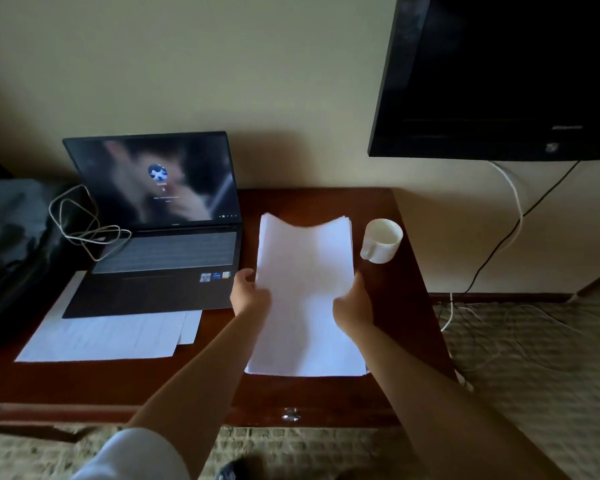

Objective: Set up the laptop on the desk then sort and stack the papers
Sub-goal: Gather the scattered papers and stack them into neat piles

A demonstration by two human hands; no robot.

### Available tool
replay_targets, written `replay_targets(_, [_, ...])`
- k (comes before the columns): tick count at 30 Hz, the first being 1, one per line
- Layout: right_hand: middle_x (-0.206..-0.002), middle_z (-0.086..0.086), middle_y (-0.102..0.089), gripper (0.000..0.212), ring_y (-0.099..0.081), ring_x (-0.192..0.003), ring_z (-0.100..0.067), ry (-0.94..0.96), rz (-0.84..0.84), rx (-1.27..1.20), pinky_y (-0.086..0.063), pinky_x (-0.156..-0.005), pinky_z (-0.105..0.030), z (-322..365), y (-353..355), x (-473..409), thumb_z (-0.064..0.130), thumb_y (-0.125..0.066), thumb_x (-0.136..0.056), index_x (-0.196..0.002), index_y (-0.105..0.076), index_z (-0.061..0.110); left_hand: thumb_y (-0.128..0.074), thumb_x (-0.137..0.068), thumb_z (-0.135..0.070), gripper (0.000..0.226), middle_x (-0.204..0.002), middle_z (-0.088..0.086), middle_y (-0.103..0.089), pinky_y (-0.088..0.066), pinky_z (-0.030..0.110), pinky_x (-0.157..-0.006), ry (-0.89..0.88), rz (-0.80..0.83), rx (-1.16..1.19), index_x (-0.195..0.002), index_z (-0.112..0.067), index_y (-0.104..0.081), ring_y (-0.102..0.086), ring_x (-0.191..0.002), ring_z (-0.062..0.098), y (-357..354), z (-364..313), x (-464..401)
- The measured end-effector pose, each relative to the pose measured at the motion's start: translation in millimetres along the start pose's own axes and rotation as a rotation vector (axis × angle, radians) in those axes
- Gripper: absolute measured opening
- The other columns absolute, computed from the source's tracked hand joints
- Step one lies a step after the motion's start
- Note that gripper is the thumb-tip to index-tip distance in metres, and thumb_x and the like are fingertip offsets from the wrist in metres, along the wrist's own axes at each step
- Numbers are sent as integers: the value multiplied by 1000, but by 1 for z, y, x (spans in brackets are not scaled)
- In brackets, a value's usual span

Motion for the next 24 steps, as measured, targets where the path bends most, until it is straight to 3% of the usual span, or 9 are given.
replay_targets(2, [-142, -7, -46, 70, -48, -127, -29, -29, 35, 29, -43, -103, -38, -11, 0, -3, -1, -42, -86, -149, -20, 18, -49, -90, 9, 54, -126, 9, -57, -52, 36, -85, 16, 11, -65, -138, -16, -43, -58, -106, 27, -5, 9, -3])
replay_targets(8, [-143, -10, -44, 70, -43, -131, -30, -74, 45, 79, -42, -105, -40, -28, -6, -12, 0, -45, -87, -151, -19, 16, -44, -93, 4, 45, -127, 9, -57, -52, 39, -87, 11, 79, -239, -135, -14, -46, -57, -103, 26, -18, 34, -12])
replay_targets(11, [-141, -10, -39, 67, -36, -131, -30, -55, 17, 360, -39, -104, -37, -27, -1, -12, 11, -55, -85, -146, -27, 15, -40, -96, 0, 48, -143, 10, -44, -43, 35, -101, 8, 165, -421, -143, -11, -35, -48, -126, 28, -16, 41, -18])
replay_targets(12, [-142, -8, -37, 65, -33, -132, -29, -26, -4, 434, -37, -104, -36, -25, 0, -10, 14, -57, -84, -144, -31, 16, -41, -96, 0, 49, -143, 12, -44, -44, 33, -101, -8, 180, -467, -143, -9, -35, -47, -127, 29, -14, 41, -20])
replay_targets(14, [-142, -7, -35, 62, -29, -132, -28, 22, -10, 508, -35, -104, -35, -19, 0, -6, 16, -57, -83, -141, -36, 18, -44, -94, 2, 48, -138, 11, -49, -50, 25, -85, -32, 190, -502, -140, -9, -40, -53, -120, 28, -9, 40, -18])
replay_targets(16, [-141, -9, -36, 58, -28, -132, -29, 38, 24, 500, -35, -105, -35, -11, -5, -3, 16, -54, -83, -140, -38, 17, -48, -94, 2, 44, -133, 10, -53, -51, 21, -75, -56, 200, -519, -135, -12, -48, -56, -113, 26, -1, 37, -14])
replay_targets(20, [-137, -10, -43, 53, -31, -130, -29, 117, 96, 402, -39, -100, -33, 21, -31, 9, 11, -53, -84, -136, -43, 15, -49, -96, -6, 36, -131, 6, -55, -49, 23, -89, -90, 217, -628, -131, -14, -53, -57, -115, 21, 26, 38, -19])
replay_targets(24, [-134, -8, -47, 50, -39, -126, -26, 155, 153, 328, -46, -95, -31, 50, -70, 30, 14, -60, -87, -134, -45, 17, -45, -94, -4, 32, -123, 14, -62, -49, 31, -93, 1, 202, -483, -121, -5, -62, -59, -114, 28, 66, 47, -34])
Point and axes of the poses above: each hand's wrist, its own x-axis away from the middle knuckle, its own y-axis out of the back of the hand, z = x × y, the point moved 2 cm from there along -x, towards the middle knuckle
